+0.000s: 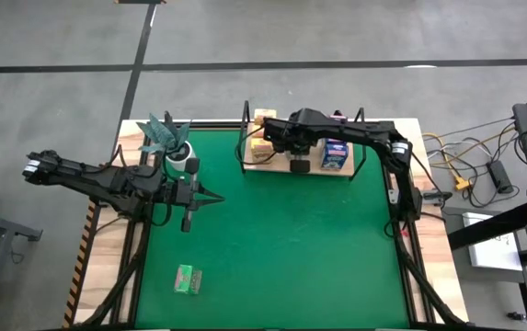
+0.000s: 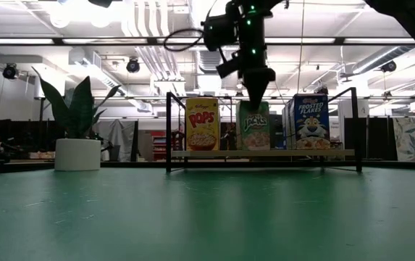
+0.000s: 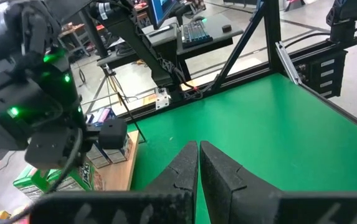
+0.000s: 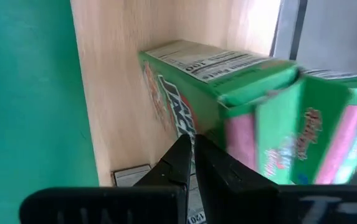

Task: Stack cereal on shelf
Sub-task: Put the right green cereal box on the shelf

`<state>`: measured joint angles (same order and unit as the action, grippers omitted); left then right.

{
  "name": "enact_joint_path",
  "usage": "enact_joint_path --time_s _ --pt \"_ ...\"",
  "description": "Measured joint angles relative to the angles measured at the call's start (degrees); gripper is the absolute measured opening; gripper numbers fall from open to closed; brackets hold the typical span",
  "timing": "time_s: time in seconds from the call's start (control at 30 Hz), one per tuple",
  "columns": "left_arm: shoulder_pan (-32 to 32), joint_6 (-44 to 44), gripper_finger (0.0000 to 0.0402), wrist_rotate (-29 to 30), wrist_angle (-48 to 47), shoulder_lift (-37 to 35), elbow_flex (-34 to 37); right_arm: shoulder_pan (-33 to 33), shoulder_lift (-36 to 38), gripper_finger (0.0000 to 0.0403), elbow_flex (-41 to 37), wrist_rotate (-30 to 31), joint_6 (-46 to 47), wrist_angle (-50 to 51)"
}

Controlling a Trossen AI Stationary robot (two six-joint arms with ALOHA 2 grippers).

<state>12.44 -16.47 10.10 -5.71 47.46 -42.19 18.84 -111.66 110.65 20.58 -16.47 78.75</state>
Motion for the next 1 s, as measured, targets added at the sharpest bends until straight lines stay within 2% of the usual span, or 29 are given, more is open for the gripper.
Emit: enact_joint_path --time_s 0.07,0.27,0.53,1.0 --pt "0.01 0.00 0.0000 -0.01 -0.01 0.00 0.00 -0.21 0.08 0.0012 1.63 -1.00 -0.02 1.21" --pt "0.01 0.00 0.0000 -0.01 -0.07 0.00 0.00 0.07 0.94 0.0012 6.84 -9.07 -0.11 0.91" --pt "0.00 0.00 0.0000 -0.01 -0.13 0.00 0.00 3.06 0.98 0.0012 8.77 -10.18 -2.37 -6.38" --pt "0.01 0.00 0.0000 -0.01 -0.80 0.00 0.00 5.22 0.61 0.0012 6.82 -10.73 -3.06 -7.31"
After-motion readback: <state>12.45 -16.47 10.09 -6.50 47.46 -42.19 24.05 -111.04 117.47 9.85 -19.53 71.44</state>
